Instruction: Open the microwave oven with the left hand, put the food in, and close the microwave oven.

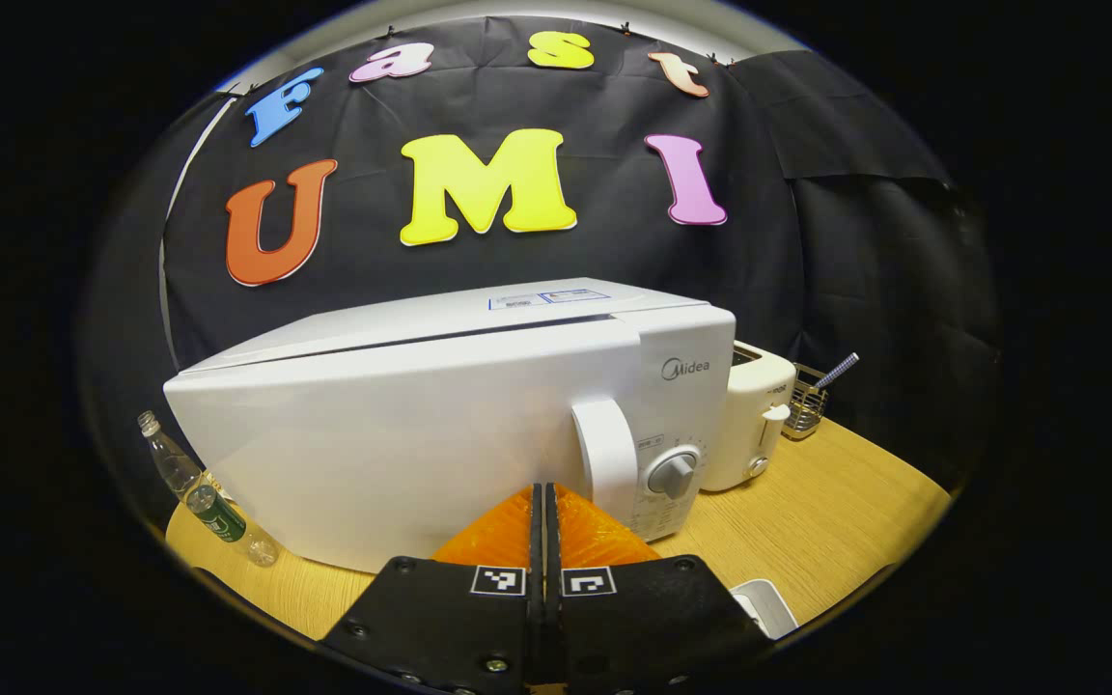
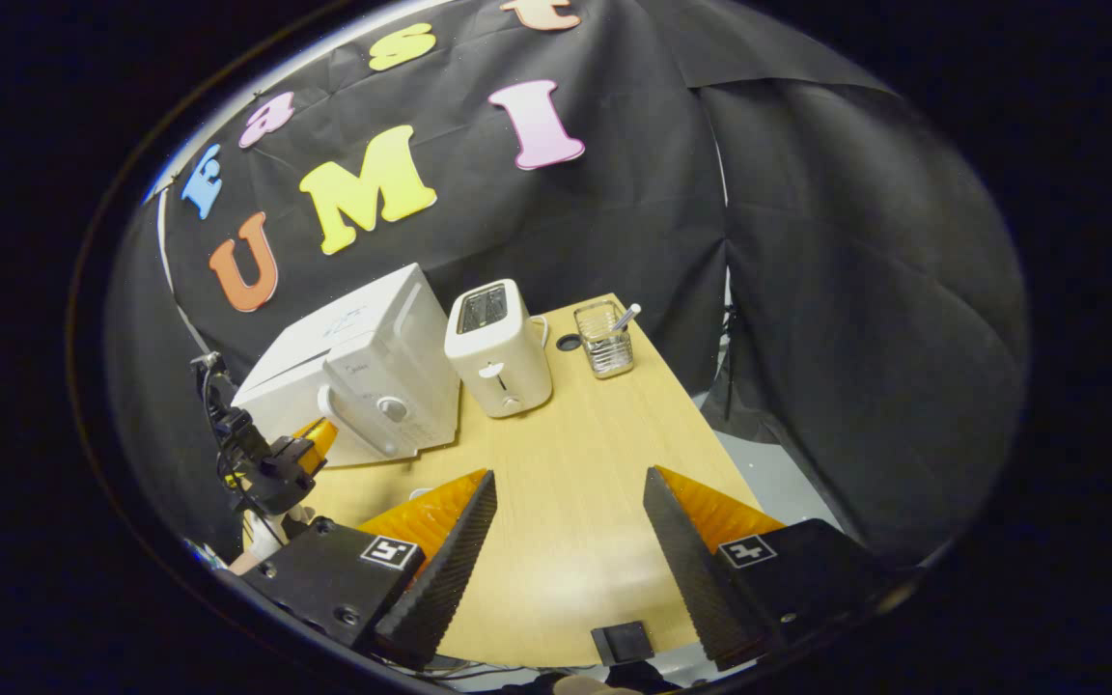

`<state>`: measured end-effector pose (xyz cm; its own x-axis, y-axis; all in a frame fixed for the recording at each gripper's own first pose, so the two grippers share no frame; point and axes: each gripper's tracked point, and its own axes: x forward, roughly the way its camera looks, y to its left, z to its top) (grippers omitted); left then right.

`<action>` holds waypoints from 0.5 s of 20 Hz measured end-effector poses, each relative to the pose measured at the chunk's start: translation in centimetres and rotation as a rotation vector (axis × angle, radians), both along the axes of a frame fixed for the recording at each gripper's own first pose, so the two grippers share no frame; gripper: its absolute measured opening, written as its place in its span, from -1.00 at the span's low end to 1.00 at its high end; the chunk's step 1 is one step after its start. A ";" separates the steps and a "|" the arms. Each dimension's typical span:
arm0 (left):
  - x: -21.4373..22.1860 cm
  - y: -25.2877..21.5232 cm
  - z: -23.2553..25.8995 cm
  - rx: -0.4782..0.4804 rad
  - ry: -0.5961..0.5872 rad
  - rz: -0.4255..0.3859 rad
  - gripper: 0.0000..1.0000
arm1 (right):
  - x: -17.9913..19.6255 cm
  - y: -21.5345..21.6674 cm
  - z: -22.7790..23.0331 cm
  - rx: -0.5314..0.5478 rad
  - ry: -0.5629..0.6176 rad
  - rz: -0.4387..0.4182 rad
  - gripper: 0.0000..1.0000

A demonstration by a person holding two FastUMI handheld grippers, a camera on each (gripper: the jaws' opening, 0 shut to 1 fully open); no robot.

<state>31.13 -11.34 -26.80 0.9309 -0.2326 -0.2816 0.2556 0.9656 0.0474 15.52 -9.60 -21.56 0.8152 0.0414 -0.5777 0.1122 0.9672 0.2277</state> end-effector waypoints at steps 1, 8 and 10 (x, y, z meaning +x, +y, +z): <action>0.1 0.0 -0.3 -0.011 0.018 0.006 -1.00 | 0.2 0.0 0.0 -0.006 0.004 0.005 0.96; 0.3 0.0 -0.4 0.008 0.002 -0.007 -1.00 | 1.1 -0.1 -0.5 -0.008 0.017 0.002 0.96; 0.6 -0.1 -0.4 0.017 -0.002 -0.011 -1.00 | 1.1 0.1 -0.8 -0.005 0.025 0.004 0.96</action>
